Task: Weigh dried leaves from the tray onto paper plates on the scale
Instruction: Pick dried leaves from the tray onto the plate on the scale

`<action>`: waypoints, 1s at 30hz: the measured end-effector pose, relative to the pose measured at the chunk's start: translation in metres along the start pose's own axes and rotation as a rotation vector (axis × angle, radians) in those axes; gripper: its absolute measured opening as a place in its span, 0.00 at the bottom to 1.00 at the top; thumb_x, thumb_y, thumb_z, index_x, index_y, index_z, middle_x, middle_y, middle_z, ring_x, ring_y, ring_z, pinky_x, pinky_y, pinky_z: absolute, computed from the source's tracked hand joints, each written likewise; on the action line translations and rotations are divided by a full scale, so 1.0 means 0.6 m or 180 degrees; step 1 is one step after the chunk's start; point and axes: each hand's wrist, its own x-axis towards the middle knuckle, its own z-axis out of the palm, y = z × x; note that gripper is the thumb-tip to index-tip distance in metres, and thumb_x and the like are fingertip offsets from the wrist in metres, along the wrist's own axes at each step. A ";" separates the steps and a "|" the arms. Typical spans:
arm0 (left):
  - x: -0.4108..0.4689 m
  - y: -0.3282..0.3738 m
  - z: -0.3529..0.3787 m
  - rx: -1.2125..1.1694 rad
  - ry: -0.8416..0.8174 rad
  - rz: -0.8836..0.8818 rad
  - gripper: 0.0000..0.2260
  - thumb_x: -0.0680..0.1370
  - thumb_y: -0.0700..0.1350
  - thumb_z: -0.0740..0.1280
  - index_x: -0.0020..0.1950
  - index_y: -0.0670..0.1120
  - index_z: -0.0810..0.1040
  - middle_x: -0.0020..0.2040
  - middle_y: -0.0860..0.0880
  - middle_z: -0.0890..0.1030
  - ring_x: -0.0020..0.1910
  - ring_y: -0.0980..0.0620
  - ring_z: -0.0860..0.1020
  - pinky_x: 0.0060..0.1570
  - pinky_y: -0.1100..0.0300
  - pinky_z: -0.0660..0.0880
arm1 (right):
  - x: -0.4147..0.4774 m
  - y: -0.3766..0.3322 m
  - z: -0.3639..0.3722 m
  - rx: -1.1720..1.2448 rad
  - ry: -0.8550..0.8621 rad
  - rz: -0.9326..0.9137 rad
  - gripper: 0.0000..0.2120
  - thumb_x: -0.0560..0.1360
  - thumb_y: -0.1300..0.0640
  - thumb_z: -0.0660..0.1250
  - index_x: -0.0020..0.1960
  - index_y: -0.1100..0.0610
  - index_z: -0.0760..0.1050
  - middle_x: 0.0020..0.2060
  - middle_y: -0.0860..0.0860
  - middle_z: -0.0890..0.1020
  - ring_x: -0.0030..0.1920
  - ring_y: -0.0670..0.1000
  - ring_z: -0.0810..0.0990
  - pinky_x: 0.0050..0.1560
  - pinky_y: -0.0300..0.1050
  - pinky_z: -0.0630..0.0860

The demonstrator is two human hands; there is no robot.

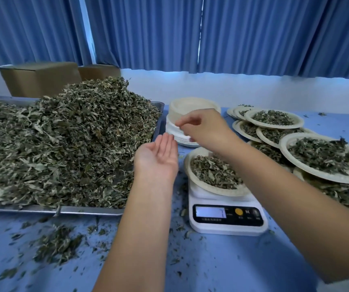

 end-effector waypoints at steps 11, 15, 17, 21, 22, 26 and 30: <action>0.004 -0.006 -0.014 0.5810 0.0170 0.1865 0.10 0.77 0.44 0.65 0.57 0.49 0.80 0.47 0.51 0.80 0.42 0.51 0.77 0.41 0.62 0.72 | -0.072 0.113 -0.124 -0.1862 -0.0081 0.0866 0.12 0.74 0.61 0.61 0.52 0.60 0.82 0.50 0.57 0.84 0.51 0.57 0.81 0.52 0.49 0.78; 0.011 -0.022 -0.018 0.6236 0.0058 0.0906 0.08 0.78 0.44 0.64 0.42 0.41 0.77 0.38 0.41 0.79 0.36 0.48 0.74 0.44 0.56 0.75 | -0.076 0.122 -0.137 -0.1883 -0.0310 0.1058 0.16 0.76 0.58 0.61 0.62 0.55 0.77 0.60 0.53 0.79 0.56 0.55 0.79 0.49 0.44 0.75; 0.008 -0.029 -0.015 0.5898 0.0228 0.0598 0.11 0.79 0.42 0.64 0.41 0.36 0.78 0.31 0.41 0.81 0.29 0.47 0.77 0.37 0.57 0.80 | -0.077 0.122 -0.139 -0.1849 -0.0406 0.1133 0.19 0.76 0.58 0.61 0.66 0.57 0.74 0.64 0.54 0.77 0.55 0.56 0.79 0.46 0.44 0.74; 0.003 -0.032 -0.011 0.5519 0.0315 0.0661 0.11 0.79 0.40 0.63 0.38 0.38 0.75 0.25 0.44 0.76 0.21 0.52 0.73 0.19 0.67 0.70 | -0.076 0.126 -0.138 -0.1531 -0.0320 0.1151 0.18 0.74 0.62 0.60 0.63 0.65 0.75 0.56 0.63 0.80 0.49 0.62 0.82 0.46 0.55 0.80; 0.003 -0.031 -0.011 0.5375 0.0281 0.0750 0.11 0.79 0.39 0.64 0.37 0.38 0.75 0.24 0.45 0.75 0.21 0.52 0.72 0.19 0.68 0.70 | -0.077 0.126 -0.140 -0.1387 -0.0231 0.1114 0.18 0.74 0.62 0.60 0.62 0.65 0.75 0.52 0.64 0.82 0.41 0.61 0.81 0.39 0.52 0.79; -0.005 -0.038 0.000 0.4663 0.0032 0.0860 0.09 0.78 0.39 0.65 0.38 0.39 0.77 0.19 0.52 0.73 0.20 0.56 0.72 0.26 0.64 0.75 | -0.079 0.122 -0.160 -0.1075 0.0135 0.0976 0.11 0.75 0.59 0.61 0.53 0.59 0.80 0.28 0.49 0.76 0.26 0.47 0.70 0.27 0.39 0.64; -0.028 -0.072 0.021 0.4046 -0.0232 0.0779 0.09 0.78 0.38 0.64 0.38 0.38 0.76 0.20 0.52 0.73 0.19 0.58 0.72 0.24 0.66 0.74 | -0.084 0.119 -0.198 -0.0912 0.0526 0.0900 0.14 0.76 0.60 0.59 0.54 0.66 0.79 0.30 0.53 0.73 0.29 0.51 0.68 0.28 0.39 0.62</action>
